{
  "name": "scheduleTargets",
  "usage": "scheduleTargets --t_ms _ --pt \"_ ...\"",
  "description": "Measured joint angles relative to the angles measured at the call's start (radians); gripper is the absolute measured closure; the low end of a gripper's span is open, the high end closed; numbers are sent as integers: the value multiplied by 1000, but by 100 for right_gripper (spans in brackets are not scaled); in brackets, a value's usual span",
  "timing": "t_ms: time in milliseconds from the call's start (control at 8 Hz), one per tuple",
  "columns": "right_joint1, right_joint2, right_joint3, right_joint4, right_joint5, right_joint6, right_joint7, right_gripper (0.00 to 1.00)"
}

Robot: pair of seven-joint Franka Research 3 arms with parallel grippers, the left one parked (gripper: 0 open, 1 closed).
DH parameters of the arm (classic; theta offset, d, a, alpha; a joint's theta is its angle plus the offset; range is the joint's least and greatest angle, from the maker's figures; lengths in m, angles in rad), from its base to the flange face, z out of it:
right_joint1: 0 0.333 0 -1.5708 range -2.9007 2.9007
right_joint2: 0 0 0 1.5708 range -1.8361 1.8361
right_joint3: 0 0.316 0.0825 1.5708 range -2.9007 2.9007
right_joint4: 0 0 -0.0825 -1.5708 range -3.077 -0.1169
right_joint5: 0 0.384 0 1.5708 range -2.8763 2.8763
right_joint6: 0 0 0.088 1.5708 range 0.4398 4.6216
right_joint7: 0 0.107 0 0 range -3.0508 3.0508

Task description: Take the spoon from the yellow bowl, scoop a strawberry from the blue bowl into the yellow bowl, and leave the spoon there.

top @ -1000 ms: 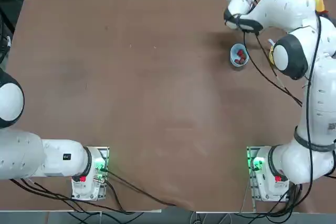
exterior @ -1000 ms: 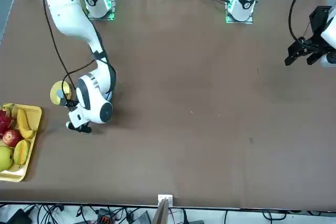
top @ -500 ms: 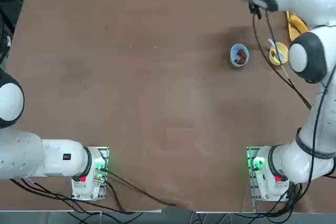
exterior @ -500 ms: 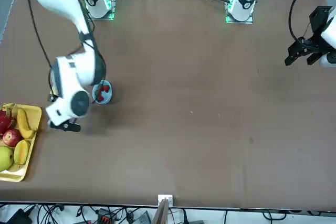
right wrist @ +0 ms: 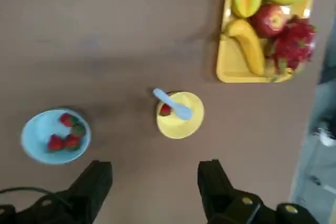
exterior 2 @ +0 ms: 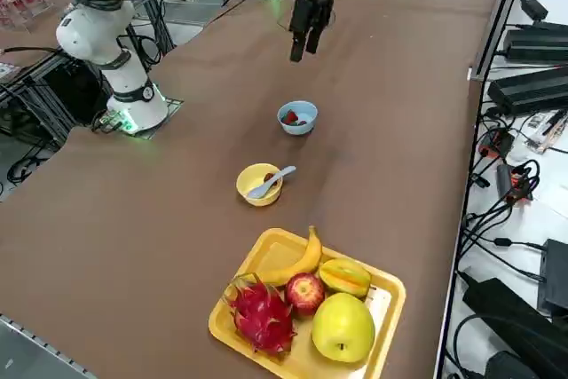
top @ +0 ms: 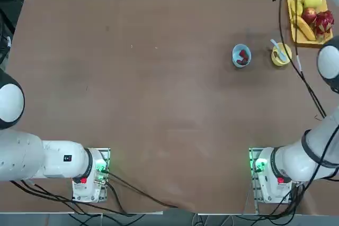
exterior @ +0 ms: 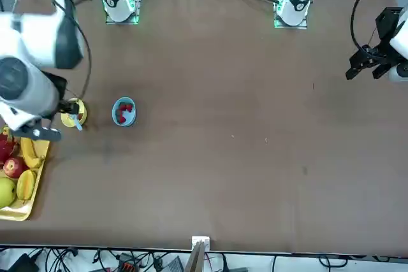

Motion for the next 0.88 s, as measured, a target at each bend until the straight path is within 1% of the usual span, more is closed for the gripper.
scheduleTargets --t_ms 250,375,500,625,875 --pt "-69 -69 -1 -3 113 -10 -105 0" --pt "-92 -102 -1 -8 149 -14 -130 0" --pt "-99 -143 -1 -26 166 -16 -140 0" --pt "-99 -194 2 -63 179 -18 -141 0" --pt "-99 -315 8 -177 219 3 -141 0"
